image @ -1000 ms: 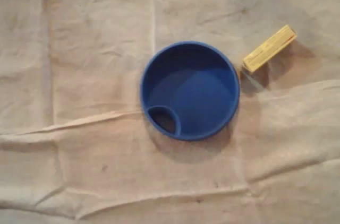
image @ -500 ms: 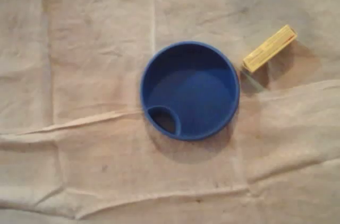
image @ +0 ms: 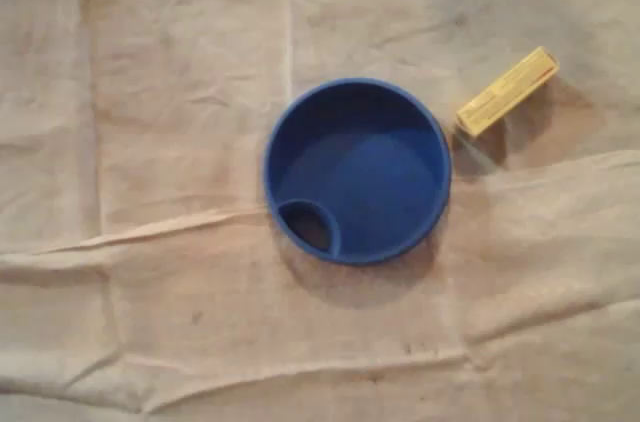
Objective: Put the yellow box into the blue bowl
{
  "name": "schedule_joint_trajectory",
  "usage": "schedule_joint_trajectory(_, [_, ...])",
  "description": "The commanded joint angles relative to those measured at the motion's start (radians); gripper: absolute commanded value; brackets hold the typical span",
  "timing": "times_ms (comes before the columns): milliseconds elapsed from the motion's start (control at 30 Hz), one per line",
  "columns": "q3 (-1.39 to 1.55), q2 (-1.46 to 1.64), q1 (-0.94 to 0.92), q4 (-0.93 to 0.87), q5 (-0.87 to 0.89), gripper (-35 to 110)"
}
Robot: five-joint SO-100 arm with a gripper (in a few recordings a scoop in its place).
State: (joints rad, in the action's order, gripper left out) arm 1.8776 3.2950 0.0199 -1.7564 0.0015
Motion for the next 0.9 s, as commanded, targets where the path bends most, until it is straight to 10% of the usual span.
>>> schedule_joint_trajectory(0, [-0.005, 0.041, 0.0, 0.012, -0.107, 0])
schedule_joint_trajectory(867, [-0.023, -0.884, 0.229, 0.198, -0.342, 0])
